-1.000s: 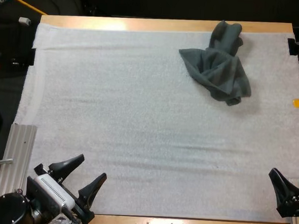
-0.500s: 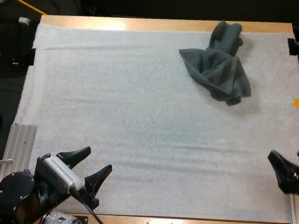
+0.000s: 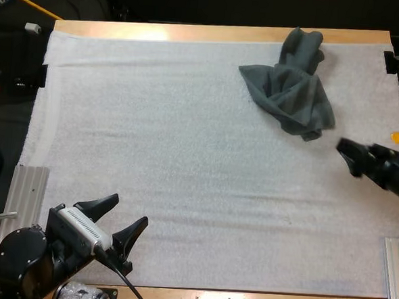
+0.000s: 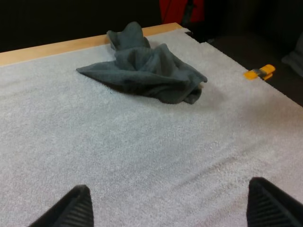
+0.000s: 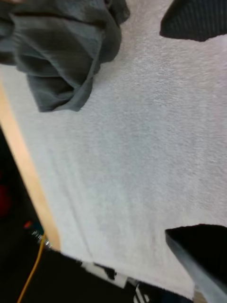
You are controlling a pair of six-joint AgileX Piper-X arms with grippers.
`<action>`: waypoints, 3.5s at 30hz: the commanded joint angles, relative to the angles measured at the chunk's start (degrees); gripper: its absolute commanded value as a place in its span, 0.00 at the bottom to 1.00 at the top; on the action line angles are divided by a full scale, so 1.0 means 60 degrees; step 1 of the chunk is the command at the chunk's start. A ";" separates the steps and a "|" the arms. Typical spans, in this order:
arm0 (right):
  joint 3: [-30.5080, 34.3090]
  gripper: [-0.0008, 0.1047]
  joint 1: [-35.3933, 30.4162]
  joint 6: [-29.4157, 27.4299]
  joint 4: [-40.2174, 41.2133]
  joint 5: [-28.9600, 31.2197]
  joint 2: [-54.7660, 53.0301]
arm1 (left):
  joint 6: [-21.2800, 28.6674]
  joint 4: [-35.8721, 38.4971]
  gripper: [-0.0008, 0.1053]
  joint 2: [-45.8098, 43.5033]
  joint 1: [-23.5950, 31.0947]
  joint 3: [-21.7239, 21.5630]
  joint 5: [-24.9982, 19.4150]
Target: Pick towel from pile, fold and stack
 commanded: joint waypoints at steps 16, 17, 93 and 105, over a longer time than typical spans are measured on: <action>-0.0058 0.72 0.0655 0.3320 -0.3453 0.0850 0.4846 | 0.0009 -0.0101 0.63 0.0011 -0.0034 -0.0051 -0.0073; -0.0058 0.69 0.0655 0.3418 -0.3683 0.0850 0.5177 | 0.0008 -0.0101 0.63 0.0011 -0.0034 -0.0051 -0.0073; -0.0081 0.01 0.0808 0.3484 -0.3970 -0.2332 0.0689 | -0.0354 -0.0101 0.63 0.0011 -0.0034 -0.0051 0.0093; -0.0184 0.01 0.4169 0.4021 -0.4855 -0.0505 0.0663 | -0.0354 -0.0101 0.63 0.0011 -0.0034 -0.0051 0.0093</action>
